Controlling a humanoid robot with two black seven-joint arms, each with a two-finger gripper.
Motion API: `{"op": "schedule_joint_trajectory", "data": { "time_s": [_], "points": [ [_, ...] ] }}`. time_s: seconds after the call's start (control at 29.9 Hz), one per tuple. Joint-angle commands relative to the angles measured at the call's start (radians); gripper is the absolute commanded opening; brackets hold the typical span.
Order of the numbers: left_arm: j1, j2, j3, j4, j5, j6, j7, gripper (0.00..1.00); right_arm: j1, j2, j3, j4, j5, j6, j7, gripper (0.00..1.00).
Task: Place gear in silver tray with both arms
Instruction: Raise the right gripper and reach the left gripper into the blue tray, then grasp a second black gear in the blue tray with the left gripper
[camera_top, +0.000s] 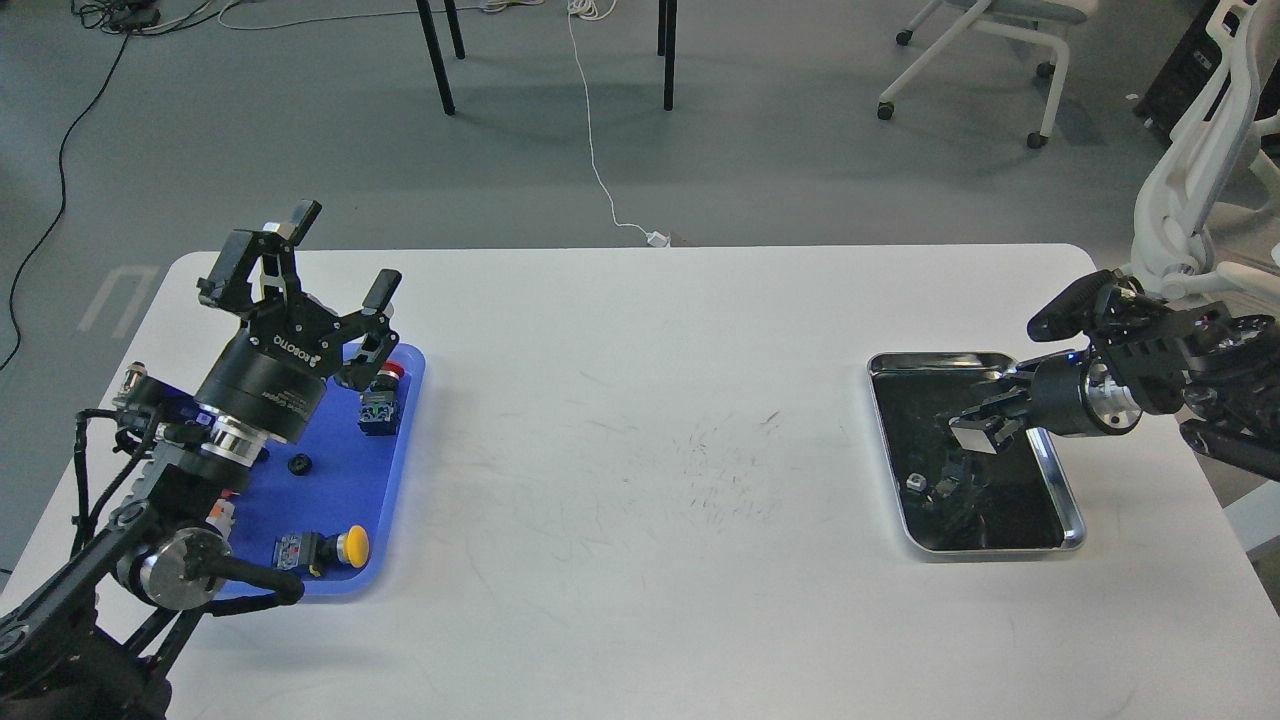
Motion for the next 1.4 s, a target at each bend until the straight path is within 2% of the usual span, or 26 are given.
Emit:
{"op": "schedule_joint_trajectory", "data": {
  "time_s": [0.0,0.13,0.2,0.27,0.3,0.43,0.57,0.74,0.9,1.0,1.14,1.27,1.37],
  "points": [
    [-0.001,0.005,0.0,0.0,0.002,0.0,-0.006,0.98,-0.01,-0.066,0.164,0.066,0.045,-0.005,0.0,0.97],
    [-0.001,0.019,0.001,-0.003,0.015,0.0,-0.017,0.98,-0.082,-0.118,0.336,0.133,0.208,-0.007,0.0,0.97],
    [-0.003,0.042,0.003,-0.026,0.067,0.0,-0.02,0.98,-0.177,-0.121,0.476,0.179,0.406,-0.007,0.0,0.97],
    [-0.003,0.064,0.008,-0.055,0.142,0.0,-0.043,0.98,-0.26,-0.109,0.581,0.189,0.557,-0.007,0.0,0.97],
    [-0.003,0.079,0.014,-0.072,0.193,0.0,-0.058,0.98,-0.303,-0.103,0.635,0.19,0.628,-0.008,0.0,0.97],
    [-0.008,0.156,0.043,-0.124,0.458,-0.018,-0.061,0.98,-0.479,-0.037,0.866,0.201,0.879,-0.004,0.0,0.98],
    [-0.053,0.278,0.089,-0.135,0.792,-0.038,-0.061,0.98,-0.601,0.011,1.032,0.201,0.98,0.002,0.0,0.98],
    [-0.187,0.476,0.228,-0.103,1.292,-0.02,-0.061,0.98,-0.65,0.026,1.06,0.203,0.98,0.004,0.0,0.98],
    [-0.293,0.588,0.412,-0.04,1.515,-0.017,-0.061,0.95,-0.655,0.026,1.059,0.203,0.98,0.004,0.0,0.98],
    [-0.356,0.595,0.517,0.01,1.538,-0.017,-0.061,0.88,-0.655,0.029,1.059,0.203,0.98,0.004,0.0,0.98],
    [-0.42,0.564,0.624,0.075,1.58,-0.015,-0.061,0.66,-0.655,0.029,1.059,0.203,0.98,0.004,0.0,0.98],
    [-0.449,0.515,0.644,0.145,1.58,-0.014,-0.061,0.62,-0.653,0.029,1.059,0.203,0.98,0.004,0.0,0.98],
    [-0.454,0.496,0.652,0.184,1.58,-0.014,-0.061,0.55,-0.653,0.029,1.059,0.204,0.98,0.004,0.0,0.98]
  ]
}}
